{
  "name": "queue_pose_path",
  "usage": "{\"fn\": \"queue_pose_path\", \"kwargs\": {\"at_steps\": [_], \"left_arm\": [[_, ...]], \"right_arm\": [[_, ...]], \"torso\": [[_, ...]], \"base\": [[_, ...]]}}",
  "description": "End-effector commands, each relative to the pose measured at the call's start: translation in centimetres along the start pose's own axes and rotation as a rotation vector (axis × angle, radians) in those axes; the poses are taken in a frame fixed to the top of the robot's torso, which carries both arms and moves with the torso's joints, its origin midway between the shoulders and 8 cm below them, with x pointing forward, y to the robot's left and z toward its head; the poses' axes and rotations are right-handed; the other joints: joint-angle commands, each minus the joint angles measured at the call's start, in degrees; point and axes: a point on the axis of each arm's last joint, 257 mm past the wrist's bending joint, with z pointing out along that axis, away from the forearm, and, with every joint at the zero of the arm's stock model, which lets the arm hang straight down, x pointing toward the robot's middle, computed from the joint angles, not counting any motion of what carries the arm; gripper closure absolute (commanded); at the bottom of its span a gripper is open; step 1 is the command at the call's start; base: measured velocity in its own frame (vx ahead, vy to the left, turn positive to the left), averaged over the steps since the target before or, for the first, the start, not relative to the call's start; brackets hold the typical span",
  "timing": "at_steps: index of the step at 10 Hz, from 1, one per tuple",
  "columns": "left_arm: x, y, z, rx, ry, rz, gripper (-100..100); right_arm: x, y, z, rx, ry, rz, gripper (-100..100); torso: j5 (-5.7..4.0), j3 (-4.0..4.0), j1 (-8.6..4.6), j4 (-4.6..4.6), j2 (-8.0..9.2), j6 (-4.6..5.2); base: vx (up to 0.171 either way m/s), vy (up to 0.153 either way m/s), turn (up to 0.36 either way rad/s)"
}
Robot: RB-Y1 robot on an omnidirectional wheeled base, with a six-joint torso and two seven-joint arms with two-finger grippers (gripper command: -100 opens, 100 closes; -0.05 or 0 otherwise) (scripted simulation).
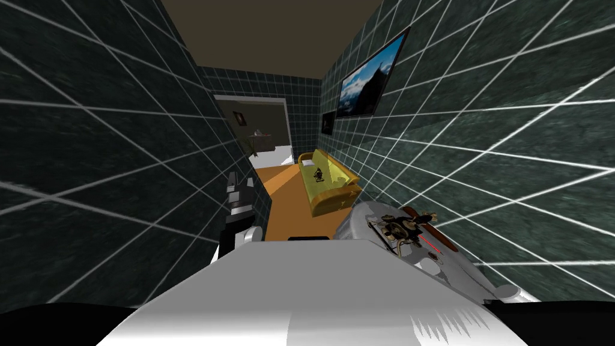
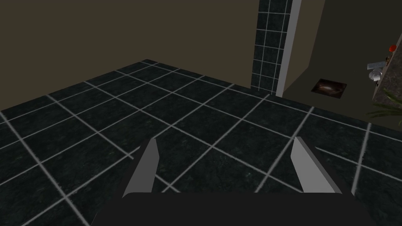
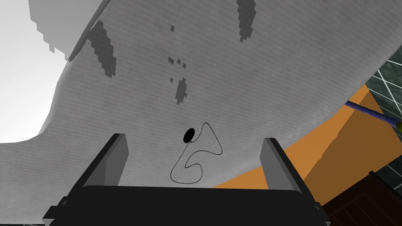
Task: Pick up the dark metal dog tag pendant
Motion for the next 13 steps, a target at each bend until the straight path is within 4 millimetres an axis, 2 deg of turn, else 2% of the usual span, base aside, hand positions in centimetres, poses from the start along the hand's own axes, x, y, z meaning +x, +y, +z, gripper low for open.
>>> {"fn": "queue_pose_path", "kwargs": {"at_steps": [1, 2, 3, 7, 8, 9, 10, 12, 13], "left_arm": [[0.0, 0.0, 0.0, 0.000, 0.000, 0.000, 0], [0.0, 0.0, 0.0, 0.000, 0.000, 0.000, 0], [0.0, 0.0, 0.0, 0.000, 0.000, 0.000, 0], [0.0, 0.0, 0.0, 0.000, 0.000, 0.000, 0], [0.0, 0.0, 0.0, 0.000, 0.000, 0.000, 0], [0.0, 0.0, 0.0, 0.000, 0.000, 0.000, 0], [0.0, 0.0, 0.0, 0.000, 0.000, 0.000, 0], [0.0, 0.0, 0.0, 0.000, 0.000, 0.000, 0], [0.0, 0.0, 0.0, 0.000, 0.000, 0.000, 0]], "right_arm": [[-0.4, -0.7, 1.1, -0.001, 0.004, -0.007, -100], [-0.3, -0.4, 0.6, 0.000, 0.002, -0.004, -100], [-0.3, -0.4, 0.6, -0.001, 0.003, -0.005, 100], [-0.4, -0.3, 0.6, -0.003, 0.001, -0.003, 100], [-0.4, -0.3, 0.6, -0.003, 0.001, -0.003, 0], [0.3, 0.4, -0.5, -0.001, 0.001, 0.002, 100], [0.5, 0.9, -1.2, -0.002, 0.000, 0.006, 100], [0.5, 0.7, -1.1, -0.001, 0.000, 0.008, 100], [0.5, 0.8, -1.1, -0.001, 0.000, 0.008, 0]], "torso": [[0.00, 0.00, 0.00, 0.00, 0.00, 0.00], [-0.01, 0.02, -0.01, 0.00, 0.03, 0.00], [0.02, 0.04, 0.10, 0.01, 0.07, -0.01], [0.00, 0.13, 0.20, 0.09, 0.17, -0.04], [0.00, 0.14, 0.20, 0.10, 0.18, -0.04], [0.00, 0.14, 0.20, 0.10, 0.19, -0.04], [0.06, 0.16, 0.37, 0.11, 0.22, -0.07], [0.07, 0.16, 0.48, 0.11, 0.23, -0.08], [0.03, 0.16, 0.35, 0.10, 0.22, -0.06]], "base": [[0.015, -0.063, -0.036], [0.003, -0.026, -0.004], [0.001, -0.005, 0.002], [0.000, 0.000, 0.000], [0.000, 0.000, 0.000], [-0.014, 0.049, 0.049], [-0.023, 0.082, 0.075], [-0.012, 0.043, 0.015], [-0.001, 0.006, -0.002]]}}
